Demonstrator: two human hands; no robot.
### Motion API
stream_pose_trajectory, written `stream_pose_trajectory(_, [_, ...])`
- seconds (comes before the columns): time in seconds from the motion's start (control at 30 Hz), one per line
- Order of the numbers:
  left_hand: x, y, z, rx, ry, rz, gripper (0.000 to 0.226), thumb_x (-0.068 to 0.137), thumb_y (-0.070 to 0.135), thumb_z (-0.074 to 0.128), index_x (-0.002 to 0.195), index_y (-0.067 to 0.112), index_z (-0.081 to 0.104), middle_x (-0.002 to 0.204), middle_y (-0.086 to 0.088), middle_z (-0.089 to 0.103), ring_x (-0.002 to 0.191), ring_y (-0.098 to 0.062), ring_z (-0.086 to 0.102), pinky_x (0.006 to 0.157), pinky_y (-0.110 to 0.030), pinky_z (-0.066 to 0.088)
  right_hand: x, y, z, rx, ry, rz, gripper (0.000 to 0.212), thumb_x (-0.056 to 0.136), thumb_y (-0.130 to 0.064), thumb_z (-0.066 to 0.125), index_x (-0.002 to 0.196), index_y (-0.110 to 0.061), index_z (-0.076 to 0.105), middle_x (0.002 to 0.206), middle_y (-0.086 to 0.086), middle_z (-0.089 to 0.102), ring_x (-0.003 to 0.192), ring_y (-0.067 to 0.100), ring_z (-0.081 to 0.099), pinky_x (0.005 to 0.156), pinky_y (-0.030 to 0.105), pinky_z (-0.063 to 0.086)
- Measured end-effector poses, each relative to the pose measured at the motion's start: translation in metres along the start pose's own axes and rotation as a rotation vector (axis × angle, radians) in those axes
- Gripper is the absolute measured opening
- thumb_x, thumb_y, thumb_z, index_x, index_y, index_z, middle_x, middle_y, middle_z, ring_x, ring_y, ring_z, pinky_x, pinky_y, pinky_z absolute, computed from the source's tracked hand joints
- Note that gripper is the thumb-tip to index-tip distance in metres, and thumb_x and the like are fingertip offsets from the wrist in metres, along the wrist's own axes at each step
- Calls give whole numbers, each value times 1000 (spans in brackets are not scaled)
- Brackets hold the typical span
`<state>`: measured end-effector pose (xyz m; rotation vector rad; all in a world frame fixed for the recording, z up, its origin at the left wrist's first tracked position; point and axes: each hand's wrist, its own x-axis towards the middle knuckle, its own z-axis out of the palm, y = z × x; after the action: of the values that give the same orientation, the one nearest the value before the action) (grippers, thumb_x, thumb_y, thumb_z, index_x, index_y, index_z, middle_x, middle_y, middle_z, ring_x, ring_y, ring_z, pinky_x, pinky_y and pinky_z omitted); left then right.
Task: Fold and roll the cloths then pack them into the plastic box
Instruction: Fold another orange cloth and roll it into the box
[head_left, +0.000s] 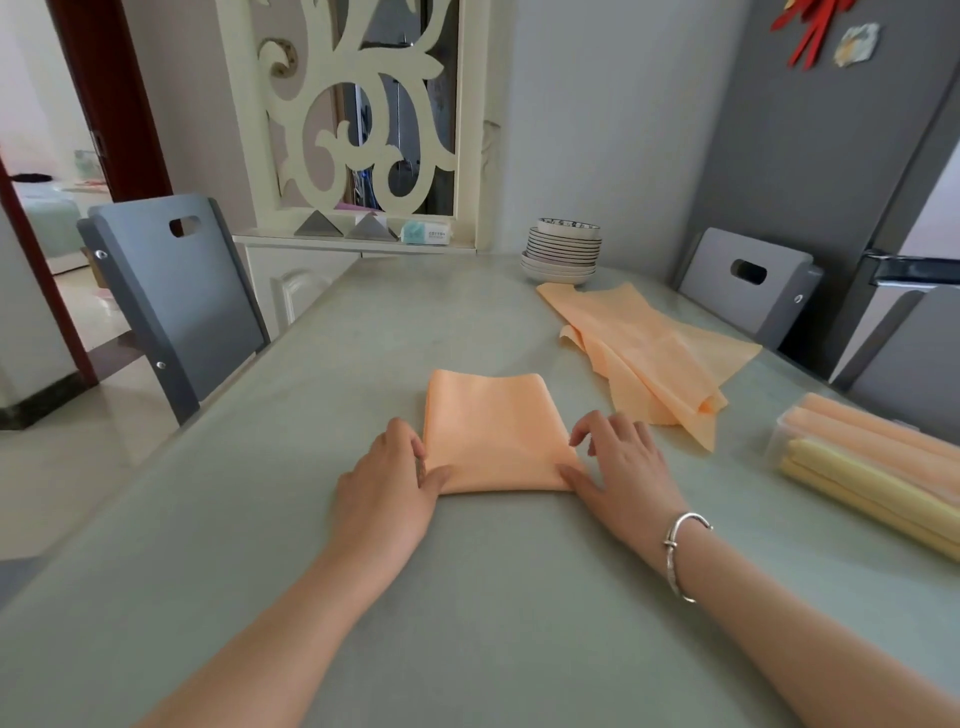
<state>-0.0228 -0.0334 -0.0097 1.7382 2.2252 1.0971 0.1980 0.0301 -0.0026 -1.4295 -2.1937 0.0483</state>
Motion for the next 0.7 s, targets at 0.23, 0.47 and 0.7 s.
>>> stream_pose_trajectory(0.23, [-4,1,2,141,95,343,13,80,10,67,81,22,63,86,8,58,83,-22,56,71,-31,40,-10,1,-1,-79,-4,-250,18,84,-12,56,98,-22,62,99,-7,58,92,19,55,80,26,38])
stream_pose_trajectory(0.47, [-5,-2,-8,194,52,307,19,80,24,63,98,28,66,102,13,63,101,-19,52,80,-30,36,-8,0,-6,83,-71,-15,15,88,-24,55,100,-32,58,93,-22,51,94,6,45,91,28,37])
stream_pose_trajectory(0.7, [-5,-8,-6,-96,-22,32,12,85,38,63,80,28,58,83,10,65,91,-22,57,81,-34,45,-11,2,-11,397,-79,192,10,89,-29,60,90,-19,60,81,-10,60,65,4,49,54,12,35])
